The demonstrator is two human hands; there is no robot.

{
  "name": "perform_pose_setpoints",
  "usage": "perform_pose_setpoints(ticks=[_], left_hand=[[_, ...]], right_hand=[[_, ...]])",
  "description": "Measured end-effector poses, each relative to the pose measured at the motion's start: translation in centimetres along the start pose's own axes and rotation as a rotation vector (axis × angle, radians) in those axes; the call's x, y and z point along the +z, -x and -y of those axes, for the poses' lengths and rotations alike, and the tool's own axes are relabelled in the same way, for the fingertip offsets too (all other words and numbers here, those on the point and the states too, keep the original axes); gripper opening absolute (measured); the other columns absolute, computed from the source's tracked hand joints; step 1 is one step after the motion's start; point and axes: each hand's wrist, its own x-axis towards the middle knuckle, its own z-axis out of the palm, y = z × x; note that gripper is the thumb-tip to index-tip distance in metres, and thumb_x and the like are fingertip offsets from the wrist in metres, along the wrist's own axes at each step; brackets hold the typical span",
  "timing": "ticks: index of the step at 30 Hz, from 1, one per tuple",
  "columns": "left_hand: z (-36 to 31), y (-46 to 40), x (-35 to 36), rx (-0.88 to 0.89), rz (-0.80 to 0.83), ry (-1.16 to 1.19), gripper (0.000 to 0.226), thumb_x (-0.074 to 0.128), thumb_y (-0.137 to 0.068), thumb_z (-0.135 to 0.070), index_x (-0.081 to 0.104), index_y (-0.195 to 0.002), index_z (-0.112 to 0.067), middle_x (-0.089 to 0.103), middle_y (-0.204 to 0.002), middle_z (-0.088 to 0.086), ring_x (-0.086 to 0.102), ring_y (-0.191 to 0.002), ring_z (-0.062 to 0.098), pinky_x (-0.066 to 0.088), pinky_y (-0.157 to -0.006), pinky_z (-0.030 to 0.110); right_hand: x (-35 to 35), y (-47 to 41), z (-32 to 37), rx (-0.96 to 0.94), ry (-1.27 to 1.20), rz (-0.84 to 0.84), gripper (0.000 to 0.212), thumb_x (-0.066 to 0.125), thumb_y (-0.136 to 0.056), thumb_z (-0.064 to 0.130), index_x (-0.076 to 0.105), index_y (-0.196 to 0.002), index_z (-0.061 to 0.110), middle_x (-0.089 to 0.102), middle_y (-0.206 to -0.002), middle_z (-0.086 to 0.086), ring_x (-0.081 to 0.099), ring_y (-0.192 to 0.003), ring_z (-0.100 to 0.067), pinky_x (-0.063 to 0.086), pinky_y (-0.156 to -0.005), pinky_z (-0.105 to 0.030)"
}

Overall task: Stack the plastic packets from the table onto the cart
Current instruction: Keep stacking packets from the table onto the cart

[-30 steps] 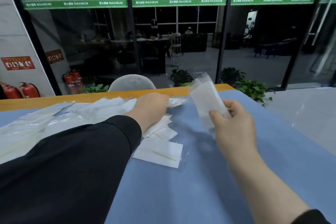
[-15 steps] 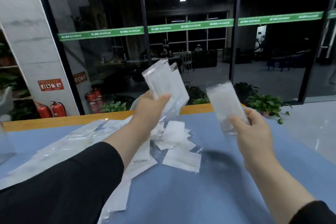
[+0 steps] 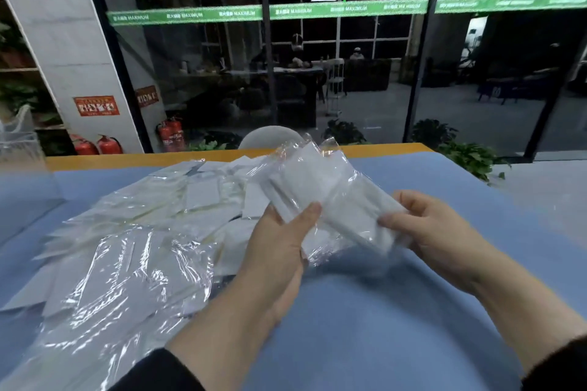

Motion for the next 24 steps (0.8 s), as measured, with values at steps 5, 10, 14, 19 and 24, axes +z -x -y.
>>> perform_pose_setpoints(ticks=[5, 10, 14, 19, 24], left_hand=[[0.0, 0.3, 0.8, 0.079, 0.042, -0.02, 0.037, 0.05, -0.104, -0.037, 0.056, -0.137, -0.022, 0.07, -0.129, 0.003, 0.066, -0.12, 0.024, 0.045, -0.108, 0.051], [0.8, -0.3, 0.2, 0.08, 0.063, -0.09, 0.035, 0.069, -0.095, -0.03, 0.067, -0.127, -0.017, 0.072, -0.125, 0.008, 0.065, -0.122, 0.027, 0.039, -0.113, 0.056], [0.7, -0.3, -0.4, 0.058, 0.083, -0.164, 0.037, 0.075, -0.087, -0.027, 0.071, -0.121, -0.013, 0.074, -0.119, 0.009, 0.069, -0.115, 0.028, 0.045, -0.109, 0.053], [-0.8, -0.3, 0.0, 0.218, -0.124, -0.024, 0.075, 0.071, -0.074, -0.071, 0.061, -0.131, -0.023, 0.075, -0.115, 0.002, 0.071, -0.104, 0.016, 0.054, -0.094, 0.04], [-1.9, -0.1, -0.9, 0.302, -0.362, -0.266, 0.079, 0.032, -0.072, -0.084, 0.069, -0.114, -0.028, 0.077, -0.097, 0.001, 0.074, -0.09, 0.019, 0.057, -0.088, 0.042]], right_hand=[[2.1, -0.6, -0.3, -0.035, -0.123, -0.014, 0.019, 0.068, -0.091, 0.011, 0.064, -0.109, 0.004, 0.068, -0.101, -0.025, 0.064, -0.078, -0.026, 0.051, -0.076, -0.043], [2.8, -0.6, 0.3, -0.067, -0.258, 0.017, 0.058, 0.072, -0.087, 0.003, 0.049, -0.131, 0.035, 0.073, -0.107, -0.01, 0.074, -0.083, -0.027, 0.057, -0.064, -0.033], [2.0, -0.4, 0.4, -0.151, -0.152, 0.078, 0.045, 0.073, -0.082, 0.006, 0.066, -0.122, 0.025, 0.072, -0.114, -0.015, 0.071, -0.097, -0.037, 0.054, -0.077, -0.046], [0.0, 0.1, 1.2, -0.291, 0.057, -0.041, 0.036, 0.077, -0.082, 0.005, 0.071, -0.102, 0.034, 0.074, -0.098, -0.003, 0.07, -0.09, -0.027, 0.055, -0.081, -0.036], [-0.2, 0.8, 1.1, -0.329, 0.542, 0.051, 0.045, 0.078, -0.083, 0.018, 0.059, -0.105, 0.052, 0.065, -0.095, 0.02, 0.06, -0.084, -0.007, 0.051, -0.075, -0.02]])
